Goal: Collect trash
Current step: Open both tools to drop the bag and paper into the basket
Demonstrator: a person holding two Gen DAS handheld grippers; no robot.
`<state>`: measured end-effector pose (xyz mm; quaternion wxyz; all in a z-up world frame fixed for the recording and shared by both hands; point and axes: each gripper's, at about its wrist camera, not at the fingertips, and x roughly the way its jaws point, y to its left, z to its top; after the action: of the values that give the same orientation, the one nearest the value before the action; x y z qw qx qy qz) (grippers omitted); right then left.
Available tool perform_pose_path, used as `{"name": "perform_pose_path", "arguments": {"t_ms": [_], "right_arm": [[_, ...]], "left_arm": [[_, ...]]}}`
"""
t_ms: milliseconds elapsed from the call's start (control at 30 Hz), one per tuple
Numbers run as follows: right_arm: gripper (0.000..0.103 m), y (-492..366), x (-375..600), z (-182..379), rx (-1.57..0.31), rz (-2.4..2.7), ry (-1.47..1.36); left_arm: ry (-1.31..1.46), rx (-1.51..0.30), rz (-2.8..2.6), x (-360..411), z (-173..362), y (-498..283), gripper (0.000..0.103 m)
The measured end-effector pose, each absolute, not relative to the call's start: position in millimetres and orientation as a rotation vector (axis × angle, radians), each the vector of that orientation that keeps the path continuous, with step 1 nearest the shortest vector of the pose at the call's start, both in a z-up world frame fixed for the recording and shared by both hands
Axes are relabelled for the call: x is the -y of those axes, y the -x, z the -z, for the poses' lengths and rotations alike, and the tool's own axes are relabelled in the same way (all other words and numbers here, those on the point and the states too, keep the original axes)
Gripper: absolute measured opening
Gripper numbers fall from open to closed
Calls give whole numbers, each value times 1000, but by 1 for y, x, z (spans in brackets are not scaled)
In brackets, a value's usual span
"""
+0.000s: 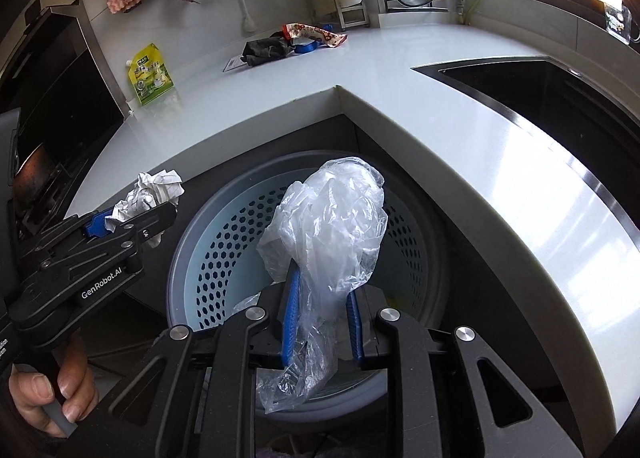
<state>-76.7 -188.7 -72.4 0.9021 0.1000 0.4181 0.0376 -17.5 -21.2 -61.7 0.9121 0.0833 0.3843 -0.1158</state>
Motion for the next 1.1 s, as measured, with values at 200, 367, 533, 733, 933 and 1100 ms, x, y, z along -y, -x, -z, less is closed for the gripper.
{"name": "perform_pose_path", "arguments": {"t_ms": [200,367,533,733,933,1100], "right_arm": [[54,81,193,66,-831,-55,-202],[61,84,198,62,-817,-42,-213],[64,89,203,57,-793,-39,-229],[65,92,206,58,-789,-40,-243],[65,90,204,57,-778,-53,-247],[65,90,202,55,-762,-64,-238]], "left_arm": [[-153,-795,243,19,61,18,67],[-155,-787,241,20,58,20,74],[-147,-784,237,16,54,22,76],[-135,-778,230,13,51,23,77],[-132,-778,211,11,50,21,78],[-133,-771,192,8,46,20,79]]}}
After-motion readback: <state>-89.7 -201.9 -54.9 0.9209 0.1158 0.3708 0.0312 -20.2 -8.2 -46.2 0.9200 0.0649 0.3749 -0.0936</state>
